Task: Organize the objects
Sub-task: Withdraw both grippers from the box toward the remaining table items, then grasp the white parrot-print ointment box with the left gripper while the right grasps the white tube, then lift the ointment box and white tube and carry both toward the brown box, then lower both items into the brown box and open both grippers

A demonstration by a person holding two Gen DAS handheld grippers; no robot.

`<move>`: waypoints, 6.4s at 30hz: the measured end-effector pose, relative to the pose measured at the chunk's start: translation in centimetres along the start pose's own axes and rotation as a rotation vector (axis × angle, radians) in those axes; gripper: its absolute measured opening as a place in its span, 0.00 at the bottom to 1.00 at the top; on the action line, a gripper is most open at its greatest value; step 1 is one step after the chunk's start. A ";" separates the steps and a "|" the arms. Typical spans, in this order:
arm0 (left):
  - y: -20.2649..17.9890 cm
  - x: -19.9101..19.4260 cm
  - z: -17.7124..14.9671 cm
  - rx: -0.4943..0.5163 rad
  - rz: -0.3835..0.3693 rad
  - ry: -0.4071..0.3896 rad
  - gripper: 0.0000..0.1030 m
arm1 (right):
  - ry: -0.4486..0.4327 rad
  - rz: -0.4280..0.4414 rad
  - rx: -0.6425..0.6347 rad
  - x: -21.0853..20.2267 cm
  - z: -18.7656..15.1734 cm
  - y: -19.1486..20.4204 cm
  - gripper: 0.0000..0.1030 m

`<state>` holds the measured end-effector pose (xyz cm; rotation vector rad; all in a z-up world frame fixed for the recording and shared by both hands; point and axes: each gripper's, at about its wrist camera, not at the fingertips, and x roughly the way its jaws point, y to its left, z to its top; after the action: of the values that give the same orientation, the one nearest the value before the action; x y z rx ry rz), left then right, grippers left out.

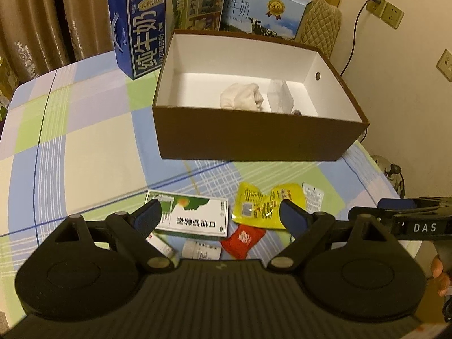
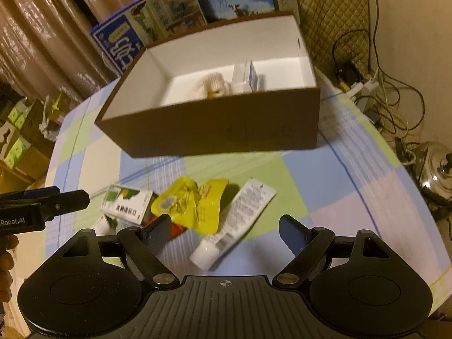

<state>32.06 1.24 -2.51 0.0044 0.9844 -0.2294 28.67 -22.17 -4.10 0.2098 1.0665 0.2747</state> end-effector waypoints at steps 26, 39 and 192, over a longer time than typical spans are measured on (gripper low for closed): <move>2.5 2.0 -5.1 -0.059 0.052 0.113 0.86 | 0.143 -0.039 -0.056 5.7 -3.1 1.2 0.78; 5.0 2.2 -6.0 -0.081 0.117 0.116 0.86 | 0.135 -0.106 -0.060 8.8 -2.7 1.0 0.78; 0.2 3.3 11.7 0.108 0.078 -0.219 0.32 | -0.209 0.047 -0.036 2.1 13.4 -3.5 0.34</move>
<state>43.55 -0.42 1.24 0.1140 0.7517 -0.2064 41.88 -25.31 -0.63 0.2266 0.8504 0.3072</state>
